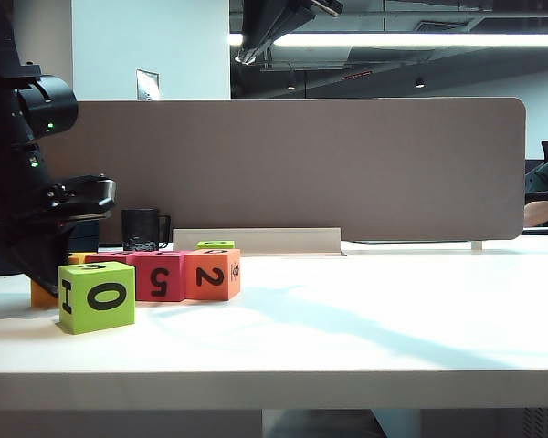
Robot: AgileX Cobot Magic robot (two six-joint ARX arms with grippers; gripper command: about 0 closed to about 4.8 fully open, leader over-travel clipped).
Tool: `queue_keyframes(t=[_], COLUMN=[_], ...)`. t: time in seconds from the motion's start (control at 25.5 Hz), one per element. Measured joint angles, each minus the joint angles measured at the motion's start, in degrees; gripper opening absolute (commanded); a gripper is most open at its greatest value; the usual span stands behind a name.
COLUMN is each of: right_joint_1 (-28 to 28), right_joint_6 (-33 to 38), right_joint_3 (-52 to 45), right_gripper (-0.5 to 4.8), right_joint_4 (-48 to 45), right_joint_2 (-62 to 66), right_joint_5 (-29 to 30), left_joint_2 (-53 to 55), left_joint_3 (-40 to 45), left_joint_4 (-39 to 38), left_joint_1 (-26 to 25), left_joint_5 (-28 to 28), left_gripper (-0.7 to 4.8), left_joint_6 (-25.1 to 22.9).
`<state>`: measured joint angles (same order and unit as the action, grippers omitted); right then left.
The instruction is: Select the appropriate blocks from the scattered letter blocks on the table and arrange them in a row to spell out "ABCD".
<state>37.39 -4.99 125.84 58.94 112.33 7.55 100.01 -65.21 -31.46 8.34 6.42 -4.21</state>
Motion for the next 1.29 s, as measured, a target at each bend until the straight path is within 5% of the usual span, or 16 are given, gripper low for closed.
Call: queue_keyframes(t=[0.43,1.29], right_joint_1=[0.07,0.07], right_joint_6=[0.13,0.13], right_joint_3=[0.00,0.00], right_gripper=[-0.02,-0.02], right_joint_4=[0.00,0.00], right_joint_2=[0.00,0.00], right_joint_5=[0.02,0.00], left_joint_2=[0.00,0.00], left_joint_3=[0.00,0.00], left_joint_4=[-2.64,4.63], left_joint_1=[-0.04,-0.02], left_joint_5=[-6.36,-6.56], left_gripper=[-0.06,-0.06], left_joint_6=[0.00,-0.02])
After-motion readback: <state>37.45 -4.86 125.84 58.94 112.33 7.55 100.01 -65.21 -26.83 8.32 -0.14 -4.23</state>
